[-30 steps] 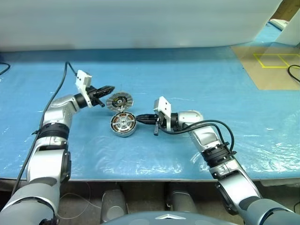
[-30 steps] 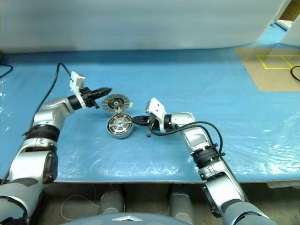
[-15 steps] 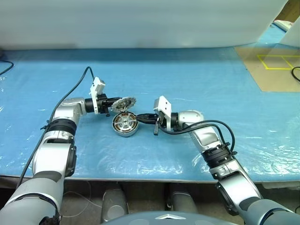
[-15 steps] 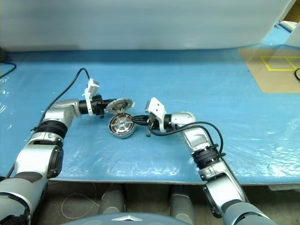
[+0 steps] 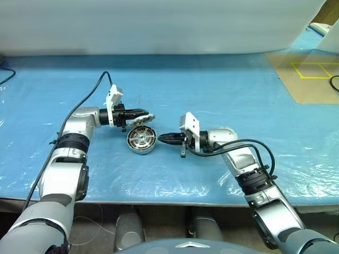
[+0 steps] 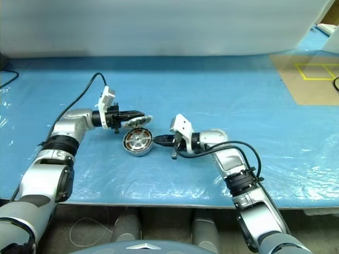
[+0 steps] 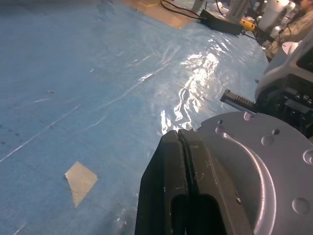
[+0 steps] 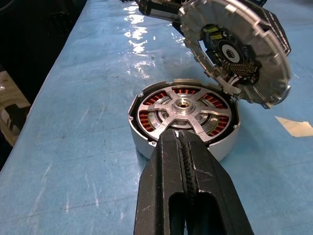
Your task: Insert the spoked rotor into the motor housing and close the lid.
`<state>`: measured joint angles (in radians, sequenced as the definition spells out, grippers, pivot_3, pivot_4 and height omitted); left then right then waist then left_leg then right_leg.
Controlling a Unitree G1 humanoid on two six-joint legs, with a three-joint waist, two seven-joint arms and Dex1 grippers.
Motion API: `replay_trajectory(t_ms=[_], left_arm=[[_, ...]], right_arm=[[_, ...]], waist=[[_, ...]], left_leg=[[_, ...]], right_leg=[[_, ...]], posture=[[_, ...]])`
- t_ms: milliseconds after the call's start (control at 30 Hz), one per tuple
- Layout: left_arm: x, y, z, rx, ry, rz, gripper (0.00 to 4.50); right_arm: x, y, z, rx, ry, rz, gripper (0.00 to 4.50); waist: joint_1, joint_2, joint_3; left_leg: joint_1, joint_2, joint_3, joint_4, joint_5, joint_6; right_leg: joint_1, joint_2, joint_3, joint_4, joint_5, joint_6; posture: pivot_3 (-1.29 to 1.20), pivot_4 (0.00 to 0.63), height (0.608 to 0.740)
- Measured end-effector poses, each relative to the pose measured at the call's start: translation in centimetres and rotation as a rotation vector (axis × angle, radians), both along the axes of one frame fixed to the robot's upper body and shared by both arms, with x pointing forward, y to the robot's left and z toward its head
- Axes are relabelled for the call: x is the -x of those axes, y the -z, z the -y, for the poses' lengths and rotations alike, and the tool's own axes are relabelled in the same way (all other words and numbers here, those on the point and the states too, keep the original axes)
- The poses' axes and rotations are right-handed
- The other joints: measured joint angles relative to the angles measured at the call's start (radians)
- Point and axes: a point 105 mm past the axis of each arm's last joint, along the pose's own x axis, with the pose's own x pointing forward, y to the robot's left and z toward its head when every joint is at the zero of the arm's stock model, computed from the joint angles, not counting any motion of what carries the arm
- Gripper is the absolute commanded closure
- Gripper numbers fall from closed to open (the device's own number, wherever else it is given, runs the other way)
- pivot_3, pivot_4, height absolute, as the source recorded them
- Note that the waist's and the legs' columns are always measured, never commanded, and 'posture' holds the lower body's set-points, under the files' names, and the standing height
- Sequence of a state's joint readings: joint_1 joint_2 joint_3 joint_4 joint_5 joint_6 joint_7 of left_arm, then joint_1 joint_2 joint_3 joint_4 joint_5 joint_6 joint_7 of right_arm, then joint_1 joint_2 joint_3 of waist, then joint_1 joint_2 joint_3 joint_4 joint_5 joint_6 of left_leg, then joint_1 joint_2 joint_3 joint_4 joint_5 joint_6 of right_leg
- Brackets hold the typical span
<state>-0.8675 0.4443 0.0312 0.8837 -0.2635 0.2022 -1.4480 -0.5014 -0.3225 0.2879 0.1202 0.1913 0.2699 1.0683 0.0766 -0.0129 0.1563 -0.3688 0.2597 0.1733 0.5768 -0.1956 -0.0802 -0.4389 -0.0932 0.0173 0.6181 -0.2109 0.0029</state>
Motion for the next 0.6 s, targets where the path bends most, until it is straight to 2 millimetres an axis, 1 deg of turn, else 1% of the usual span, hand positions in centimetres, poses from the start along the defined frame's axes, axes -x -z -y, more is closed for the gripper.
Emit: replay_trajectory(t_ms=[200, 467, 600], left_arm=[[1.9, 1.6, 0.4, -0.045, 0.082, -0.025, 4.47], [3.6, 2.4, -0.4, -0.099, 0.107, -0.037, 4.47], [4.7, 2.8, -0.4, -0.126, 0.134, -0.025, 4.47]], right_arm=[[0.0, 0.1, 0.1, 0.002, 0.002, -0.002, 4.50], [0.0, 0.0, 0.1, 0.001, 0.003, -0.001, 4.50], [0.0, 0.0, 0.1, 0.000, 0.002, 0.000, 4.50]], waist=[[-0.001, 0.000, 0.000], [-0.005, 0.000, 0.000], [-0.006, 0.000, 0.000]], left_leg=[[0.000, 0.000, 0.000, 0.000, 0.000, 0.000], [0.000, 0.000, 0.000, -0.001, 0.000, 0.000], [0.001, 0.000, 0.000, -0.001, 0.000, 0.000]], right_leg=[[0.000, 0.000, 0.000, 0.000, 0.000, 0.000], [0.000, 0.000, 0.000, 0.000, 0.000, 0.000], [0.000, 0.000, 0.000, -0.001, 0.000, 0.000]], posture=[[0.00, 0.150, 0.740], [0.00, 0.150, 0.740], [0.00, 0.150, 0.740]])
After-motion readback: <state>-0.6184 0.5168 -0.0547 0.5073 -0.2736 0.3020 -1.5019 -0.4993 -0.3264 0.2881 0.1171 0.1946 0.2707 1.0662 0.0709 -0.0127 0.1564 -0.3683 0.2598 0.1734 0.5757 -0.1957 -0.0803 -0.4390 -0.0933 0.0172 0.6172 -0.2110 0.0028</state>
